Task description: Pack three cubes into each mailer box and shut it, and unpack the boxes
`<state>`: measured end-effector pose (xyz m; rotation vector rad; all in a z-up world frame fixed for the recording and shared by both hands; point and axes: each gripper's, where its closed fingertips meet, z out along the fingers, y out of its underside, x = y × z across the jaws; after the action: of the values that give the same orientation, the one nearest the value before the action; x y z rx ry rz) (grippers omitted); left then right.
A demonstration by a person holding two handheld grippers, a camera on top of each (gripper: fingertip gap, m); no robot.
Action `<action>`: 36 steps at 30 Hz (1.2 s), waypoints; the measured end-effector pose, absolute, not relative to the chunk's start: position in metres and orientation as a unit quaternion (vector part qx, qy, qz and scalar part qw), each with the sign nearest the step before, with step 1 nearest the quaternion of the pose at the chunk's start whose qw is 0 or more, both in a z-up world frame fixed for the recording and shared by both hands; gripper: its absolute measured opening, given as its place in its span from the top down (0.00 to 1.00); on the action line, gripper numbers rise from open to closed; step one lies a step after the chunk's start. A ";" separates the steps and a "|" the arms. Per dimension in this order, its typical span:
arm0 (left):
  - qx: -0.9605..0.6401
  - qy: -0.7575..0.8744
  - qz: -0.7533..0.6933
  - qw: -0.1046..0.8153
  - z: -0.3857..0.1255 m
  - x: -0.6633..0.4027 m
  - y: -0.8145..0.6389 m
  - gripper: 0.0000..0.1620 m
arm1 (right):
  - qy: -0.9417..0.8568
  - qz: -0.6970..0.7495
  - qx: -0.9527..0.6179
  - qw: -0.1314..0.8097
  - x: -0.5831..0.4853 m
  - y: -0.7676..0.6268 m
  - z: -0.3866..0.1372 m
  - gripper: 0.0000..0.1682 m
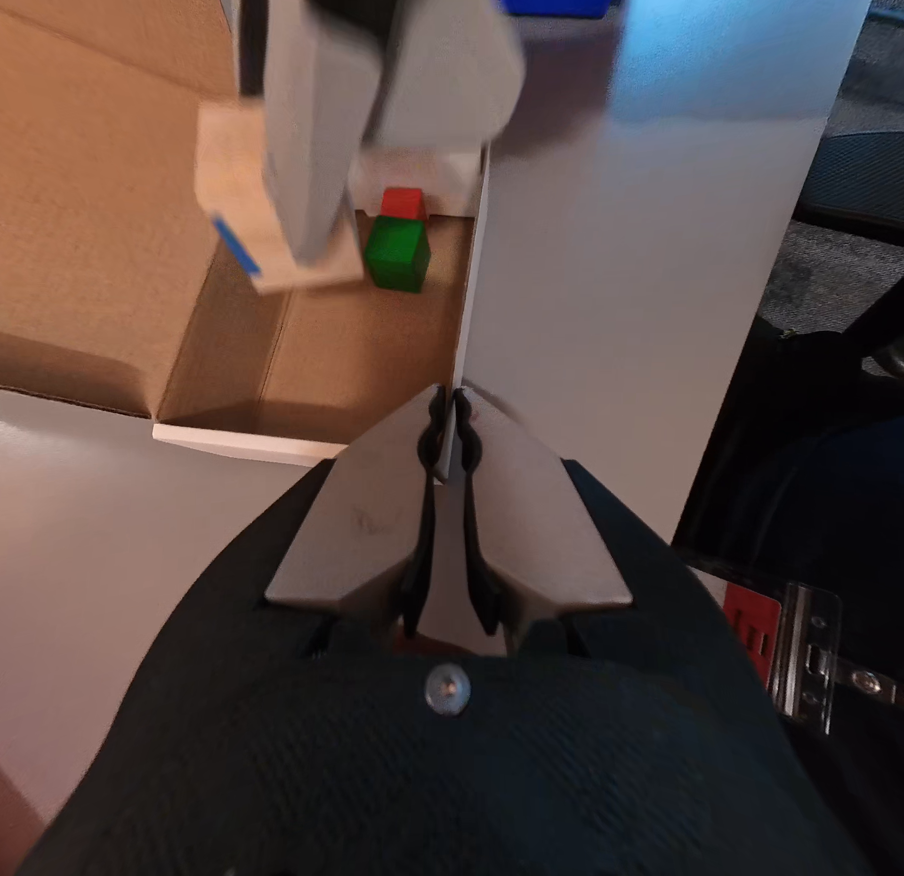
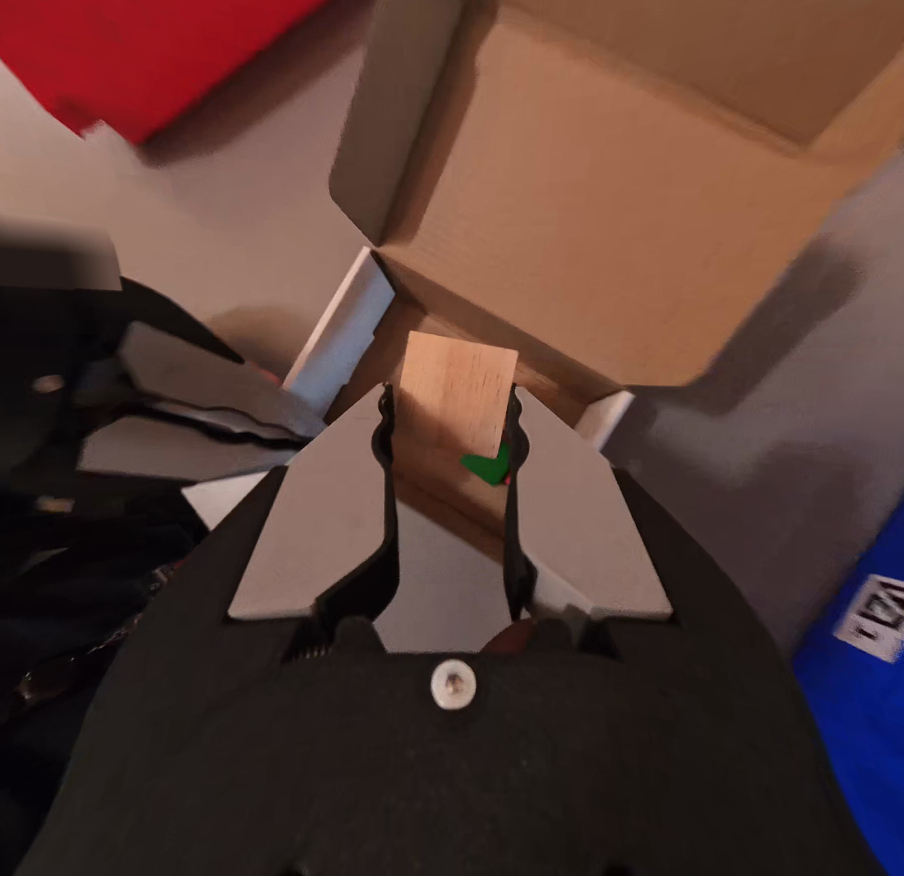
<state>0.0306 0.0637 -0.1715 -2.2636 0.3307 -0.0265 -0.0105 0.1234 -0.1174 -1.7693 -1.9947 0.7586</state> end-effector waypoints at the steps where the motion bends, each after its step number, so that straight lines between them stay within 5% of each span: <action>1: -0.901 0.132 -0.012 0.414 -0.172 0.031 0.063 1.00 | -0.700 0.283 -0.624 0.199 -0.004 0.130 -0.100 0.74; 9: -0.903 0.135 -0.006 0.408 -0.173 0.030 0.062 1.00 | -0.582 0.261 -0.703 0.314 0.087 0.283 -0.024 0.74; 22: -0.903 0.129 -0.014 0.411 -0.173 0.030 0.062 1.00 | -0.532 0.157 -0.810 0.193 0.150 0.365 -0.152 0.74; 36: -0.902 0.134 -0.019 0.411 -0.173 0.030 0.060 0.99 | -0.543 0.099 -0.814 0.180 0.160 0.357 -0.170 0.72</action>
<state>0.0295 0.0598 -0.1726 -2.2692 0.3371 -0.0472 0.1601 0.3574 -0.1696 -2.2990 -1.5351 0.2810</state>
